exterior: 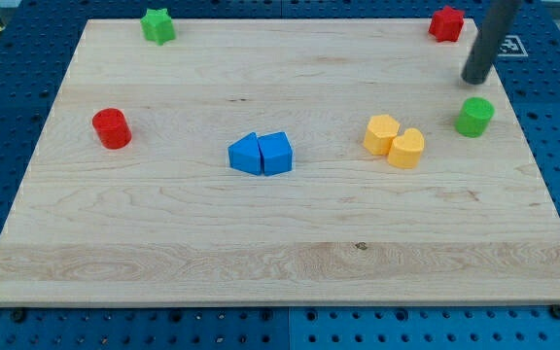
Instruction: Touch the right of the green circle
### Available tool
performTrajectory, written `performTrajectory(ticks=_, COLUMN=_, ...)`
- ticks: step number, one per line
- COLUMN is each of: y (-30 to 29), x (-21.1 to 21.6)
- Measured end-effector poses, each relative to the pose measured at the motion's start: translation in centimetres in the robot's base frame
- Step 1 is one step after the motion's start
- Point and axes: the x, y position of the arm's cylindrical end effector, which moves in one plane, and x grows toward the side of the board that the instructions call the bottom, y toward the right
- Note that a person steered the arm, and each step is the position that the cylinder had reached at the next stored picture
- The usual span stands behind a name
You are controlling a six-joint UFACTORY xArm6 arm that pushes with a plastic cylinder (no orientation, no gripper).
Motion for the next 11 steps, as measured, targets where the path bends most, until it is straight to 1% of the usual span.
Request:
performTrajectory(ticks=3, y=0.8, x=3.4)
performTrajectory(ticks=7, y=0.9, x=4.3)
performTrajectory(ticks=9, y=0.9, x=5.9)
performTrajectory(ticks=11, y=1.2, x=6.4)
